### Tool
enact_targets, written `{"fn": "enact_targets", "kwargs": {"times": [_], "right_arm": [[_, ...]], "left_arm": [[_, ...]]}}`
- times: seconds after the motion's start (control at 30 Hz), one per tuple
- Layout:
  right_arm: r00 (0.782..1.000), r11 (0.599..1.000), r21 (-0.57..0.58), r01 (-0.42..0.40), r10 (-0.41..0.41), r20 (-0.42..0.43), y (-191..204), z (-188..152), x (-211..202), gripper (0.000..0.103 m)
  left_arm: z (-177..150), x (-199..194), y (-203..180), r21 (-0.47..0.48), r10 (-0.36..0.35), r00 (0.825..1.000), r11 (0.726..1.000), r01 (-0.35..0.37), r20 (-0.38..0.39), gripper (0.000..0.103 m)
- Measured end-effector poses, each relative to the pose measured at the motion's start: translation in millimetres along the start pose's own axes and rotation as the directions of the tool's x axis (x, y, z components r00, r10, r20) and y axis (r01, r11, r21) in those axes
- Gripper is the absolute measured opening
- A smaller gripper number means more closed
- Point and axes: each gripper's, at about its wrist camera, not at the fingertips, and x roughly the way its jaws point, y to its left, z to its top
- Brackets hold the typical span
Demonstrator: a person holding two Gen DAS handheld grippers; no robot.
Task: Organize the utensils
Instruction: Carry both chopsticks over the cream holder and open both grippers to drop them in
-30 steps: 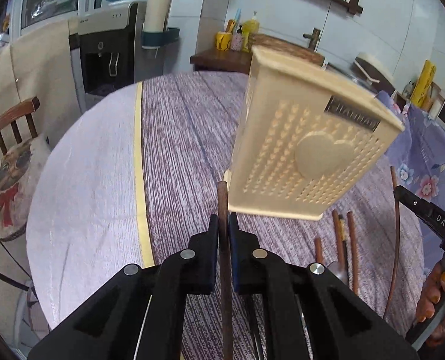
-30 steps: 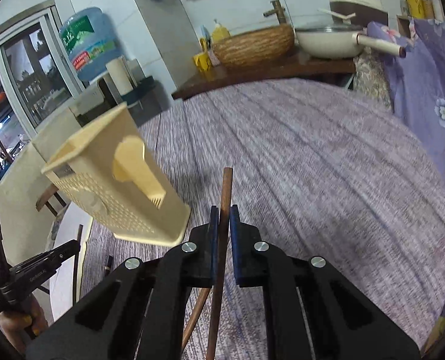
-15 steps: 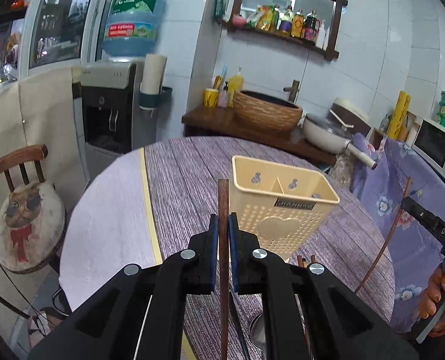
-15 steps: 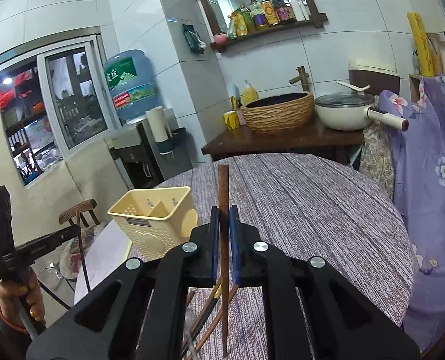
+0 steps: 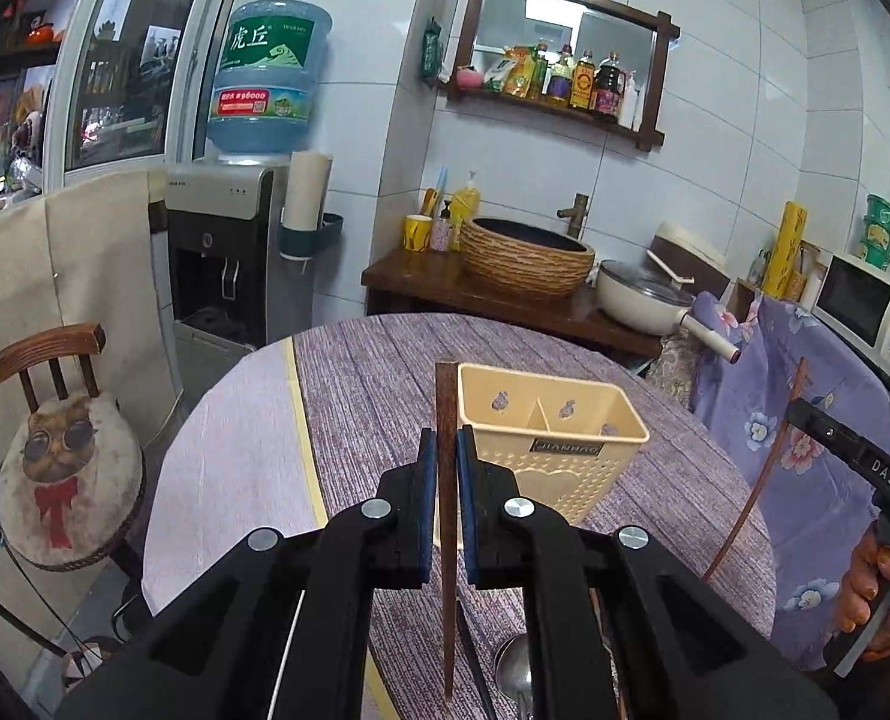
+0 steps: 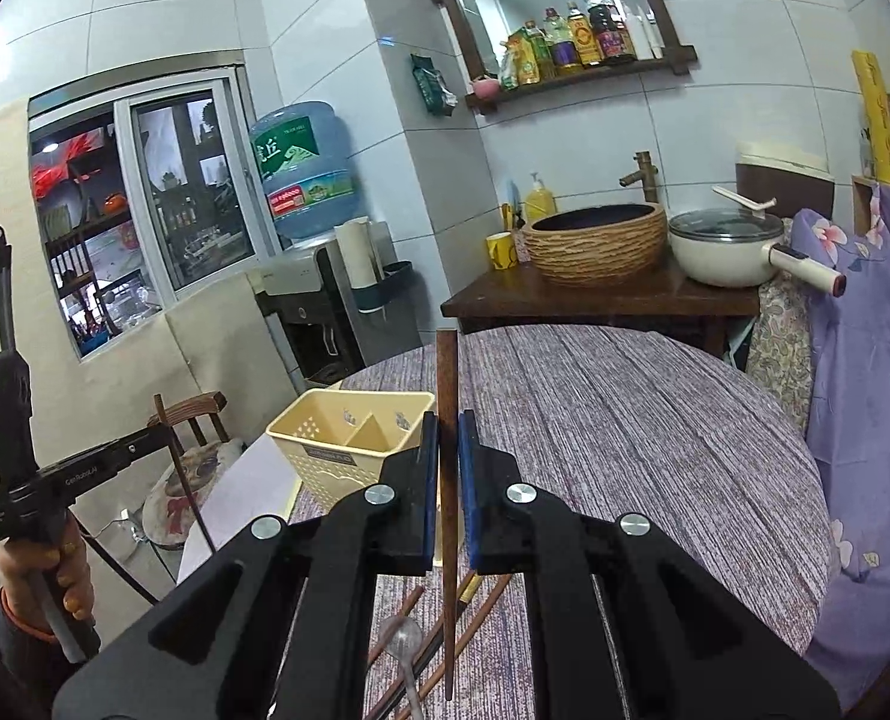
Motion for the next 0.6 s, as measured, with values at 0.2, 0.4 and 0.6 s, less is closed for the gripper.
{"fn": "enact_targets", "kwargs": {"times": [0.2,0.4,0.6], "right_arm": [[0.998,0.998,-0.017,-0.060,0.060,0.014,11.4,28.3,2.7,0.008],[0.993,0.994,-0.041,-0.098,0.101,0.061,34.1,78.0,13.8,0.008],[0.981,0.995,-0.060,-0.080,0.089,0.171,54.6,129.5,21.6,0.008]], "left_arm": [[26.8,-17.0,2.3,0.000,-0.029,0.998,1.000,0.029,0.047,0.008],[75.6,-30.4,-11.7,0.026,-0.090,0.992,0.996,0.088,0.093,0.008],[130.0,-38.3,-25.3,0.017,-0.087,0.978,0.996,0.085,0.190,0.008]]}}
